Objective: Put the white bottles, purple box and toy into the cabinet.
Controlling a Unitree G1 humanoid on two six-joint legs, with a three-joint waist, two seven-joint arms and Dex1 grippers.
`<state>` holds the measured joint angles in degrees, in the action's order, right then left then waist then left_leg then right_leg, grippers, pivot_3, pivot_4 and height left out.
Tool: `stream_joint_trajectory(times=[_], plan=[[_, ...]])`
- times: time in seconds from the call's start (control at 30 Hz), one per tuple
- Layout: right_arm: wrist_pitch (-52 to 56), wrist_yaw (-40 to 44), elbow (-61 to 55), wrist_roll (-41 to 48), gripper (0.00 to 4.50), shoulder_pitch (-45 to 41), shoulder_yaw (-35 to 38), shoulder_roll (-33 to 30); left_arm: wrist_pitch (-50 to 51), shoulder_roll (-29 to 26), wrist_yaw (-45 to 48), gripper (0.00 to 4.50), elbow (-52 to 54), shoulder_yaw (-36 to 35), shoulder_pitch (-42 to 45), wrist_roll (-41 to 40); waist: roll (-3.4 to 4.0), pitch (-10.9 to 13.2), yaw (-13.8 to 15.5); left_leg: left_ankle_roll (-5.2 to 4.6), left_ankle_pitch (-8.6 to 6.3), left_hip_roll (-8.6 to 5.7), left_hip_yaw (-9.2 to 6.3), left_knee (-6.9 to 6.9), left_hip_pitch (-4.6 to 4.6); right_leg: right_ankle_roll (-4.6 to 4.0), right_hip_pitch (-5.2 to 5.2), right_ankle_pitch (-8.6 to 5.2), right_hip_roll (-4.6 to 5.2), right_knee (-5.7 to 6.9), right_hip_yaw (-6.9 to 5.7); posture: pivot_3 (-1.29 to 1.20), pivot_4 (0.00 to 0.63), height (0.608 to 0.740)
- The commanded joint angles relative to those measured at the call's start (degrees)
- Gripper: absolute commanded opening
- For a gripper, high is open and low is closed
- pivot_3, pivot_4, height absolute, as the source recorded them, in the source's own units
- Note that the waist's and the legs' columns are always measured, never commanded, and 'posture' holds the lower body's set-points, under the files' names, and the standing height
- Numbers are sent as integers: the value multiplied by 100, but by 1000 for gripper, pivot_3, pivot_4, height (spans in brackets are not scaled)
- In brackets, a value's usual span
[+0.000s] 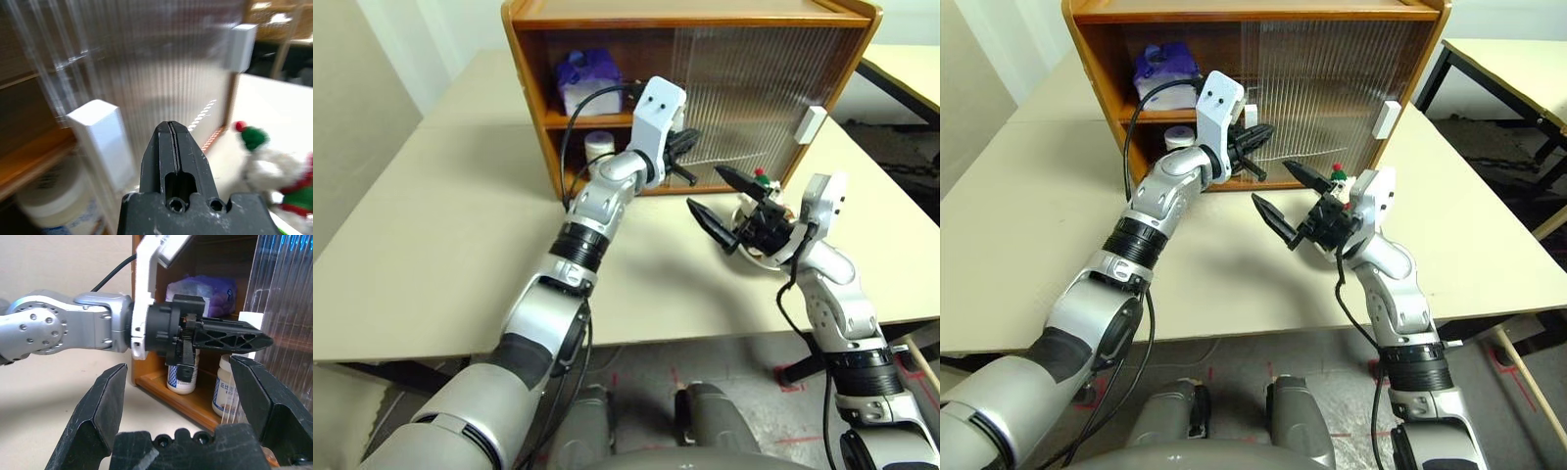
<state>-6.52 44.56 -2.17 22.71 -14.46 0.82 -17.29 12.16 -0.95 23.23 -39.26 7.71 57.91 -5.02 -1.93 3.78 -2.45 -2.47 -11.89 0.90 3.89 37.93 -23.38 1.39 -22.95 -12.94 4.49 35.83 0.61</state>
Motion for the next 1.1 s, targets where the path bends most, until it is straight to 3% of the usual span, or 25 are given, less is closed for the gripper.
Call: stream_joint_trajectory(times=[0.03,0.63,1.1], plan=[[-77,8,-53,20,4500,64,71,-35,-111,1,-197,14,-243,-60,36,174,0,0,0,0,0,1,0,0,-1,0,-1,-1,0,0,0,-74,1,740],[-59,82,-29,12,4500,69,-9,11,89,-231,-1018,14,-113,-355,5,333,0,0,-166,1,0,1,-1,-1,4,3,0,14,1,4,0,-54,0,740],[-81,119,55,3,4500,47,-37,55,603,-669,-1396,14,297,-544,-112,401,0,2,-298,3,-2,4,-27,-14,13,-70,-4,37,-12,2,-6,-29,0,740]])
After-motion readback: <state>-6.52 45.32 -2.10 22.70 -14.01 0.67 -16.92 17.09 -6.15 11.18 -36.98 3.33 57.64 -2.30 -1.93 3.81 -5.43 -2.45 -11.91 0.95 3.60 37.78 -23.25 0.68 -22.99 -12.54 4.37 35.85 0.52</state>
